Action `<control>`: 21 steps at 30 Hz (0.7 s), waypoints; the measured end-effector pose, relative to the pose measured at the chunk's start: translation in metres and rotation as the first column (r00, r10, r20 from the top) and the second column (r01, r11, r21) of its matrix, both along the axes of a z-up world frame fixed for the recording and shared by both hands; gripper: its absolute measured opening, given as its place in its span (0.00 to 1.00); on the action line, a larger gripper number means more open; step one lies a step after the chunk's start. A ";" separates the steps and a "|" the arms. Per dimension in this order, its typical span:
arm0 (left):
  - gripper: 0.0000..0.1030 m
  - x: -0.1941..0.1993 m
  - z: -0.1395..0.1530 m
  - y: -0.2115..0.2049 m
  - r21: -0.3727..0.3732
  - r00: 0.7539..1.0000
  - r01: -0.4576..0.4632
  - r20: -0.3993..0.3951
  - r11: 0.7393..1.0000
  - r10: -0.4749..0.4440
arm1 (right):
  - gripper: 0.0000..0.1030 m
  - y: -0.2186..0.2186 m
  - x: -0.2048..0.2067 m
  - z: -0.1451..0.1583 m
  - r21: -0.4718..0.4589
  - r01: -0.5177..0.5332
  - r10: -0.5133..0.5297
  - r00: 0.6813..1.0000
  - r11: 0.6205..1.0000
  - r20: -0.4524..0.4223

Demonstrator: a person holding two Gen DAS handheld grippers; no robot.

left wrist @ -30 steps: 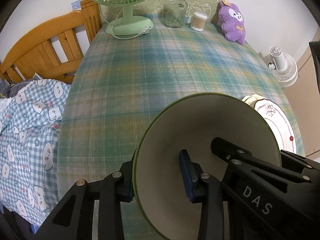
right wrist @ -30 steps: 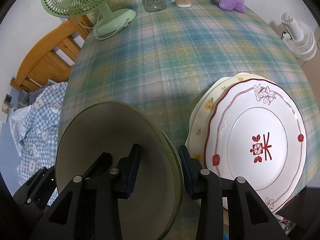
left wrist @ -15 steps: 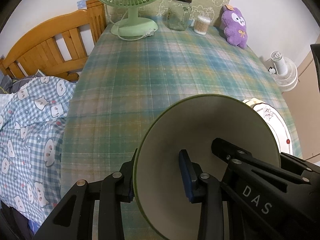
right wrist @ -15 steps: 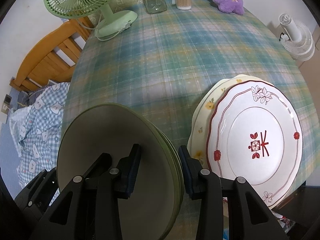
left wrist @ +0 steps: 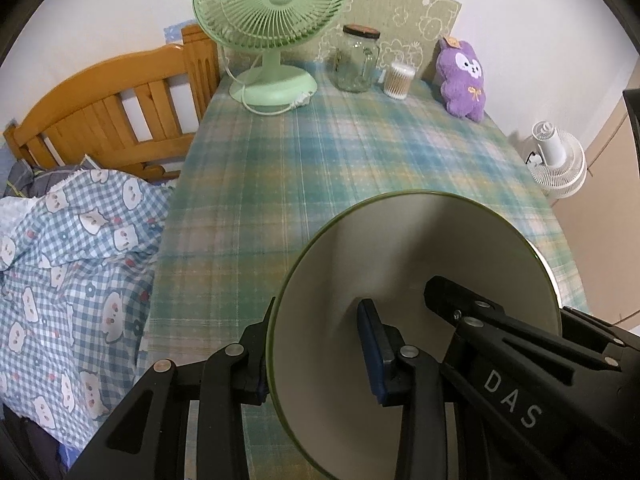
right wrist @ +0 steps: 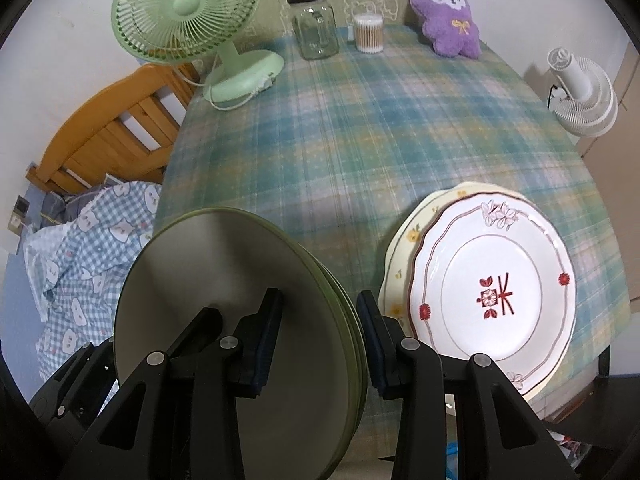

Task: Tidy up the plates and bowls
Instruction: 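Lower the cream bowl onto the grey dishes on the plate stack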

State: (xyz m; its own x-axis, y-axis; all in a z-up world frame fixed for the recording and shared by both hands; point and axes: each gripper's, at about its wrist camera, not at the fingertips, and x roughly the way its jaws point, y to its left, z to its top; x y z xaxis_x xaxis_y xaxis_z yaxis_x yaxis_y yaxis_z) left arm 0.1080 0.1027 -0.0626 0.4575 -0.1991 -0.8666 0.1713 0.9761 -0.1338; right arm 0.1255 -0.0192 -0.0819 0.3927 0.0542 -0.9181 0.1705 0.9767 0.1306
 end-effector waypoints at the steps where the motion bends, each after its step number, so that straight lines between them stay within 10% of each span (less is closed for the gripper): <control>1: 0.33 -0.001 0.003 -0.001 0.003 1.000 -0.004 0.005 1.000 0.004 | 0.41 -0.001 0.000 0.003 0.000 -0.004 0.004 1.000 1.000 0.005; 21: 0.32 -0.010 0.036 -0.077 0.013 0.992 -0.106 0.066 0.994 0.105 | 0.41 -0.075 0.003 0.043 -0.015 -0.110 0.111 0.992 0.994 0.060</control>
